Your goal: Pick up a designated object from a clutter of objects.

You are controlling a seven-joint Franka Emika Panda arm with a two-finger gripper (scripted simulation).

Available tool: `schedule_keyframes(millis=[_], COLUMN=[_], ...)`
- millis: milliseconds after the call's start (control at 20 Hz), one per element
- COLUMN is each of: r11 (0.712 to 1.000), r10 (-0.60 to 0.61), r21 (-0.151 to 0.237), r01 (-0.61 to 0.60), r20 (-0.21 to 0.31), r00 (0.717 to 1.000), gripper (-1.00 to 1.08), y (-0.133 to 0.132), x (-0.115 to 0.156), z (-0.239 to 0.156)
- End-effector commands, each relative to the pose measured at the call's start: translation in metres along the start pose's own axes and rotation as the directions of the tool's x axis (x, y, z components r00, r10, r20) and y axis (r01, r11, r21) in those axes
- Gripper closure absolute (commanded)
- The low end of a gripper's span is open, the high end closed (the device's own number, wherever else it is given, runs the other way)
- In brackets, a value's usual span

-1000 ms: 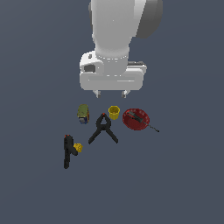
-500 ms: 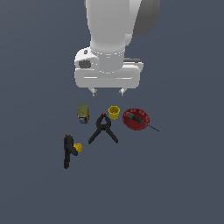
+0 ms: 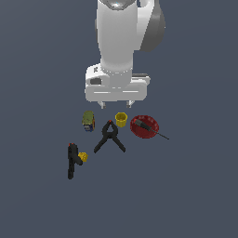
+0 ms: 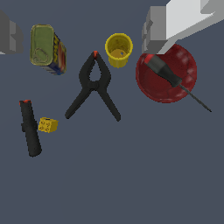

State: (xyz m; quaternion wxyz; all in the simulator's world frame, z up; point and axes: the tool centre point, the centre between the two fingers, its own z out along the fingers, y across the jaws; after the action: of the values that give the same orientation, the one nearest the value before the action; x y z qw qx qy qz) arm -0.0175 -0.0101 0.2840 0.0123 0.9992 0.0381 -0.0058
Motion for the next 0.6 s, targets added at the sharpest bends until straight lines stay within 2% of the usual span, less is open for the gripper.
schedule_keyframes(millis=[0, 550], r11=[1.000, 0.987], r10=[-0.024, -0.160], r21=[0.002, 0.013], r01=[0.024, 0.160], r20=[-0.001, -0.009], r00=[1.000, 0.987], gripper=[-0.92, -0.92], y=[-0.003, -0.020], x=[-0.005, -0.046], z=[0.016, 0.106])
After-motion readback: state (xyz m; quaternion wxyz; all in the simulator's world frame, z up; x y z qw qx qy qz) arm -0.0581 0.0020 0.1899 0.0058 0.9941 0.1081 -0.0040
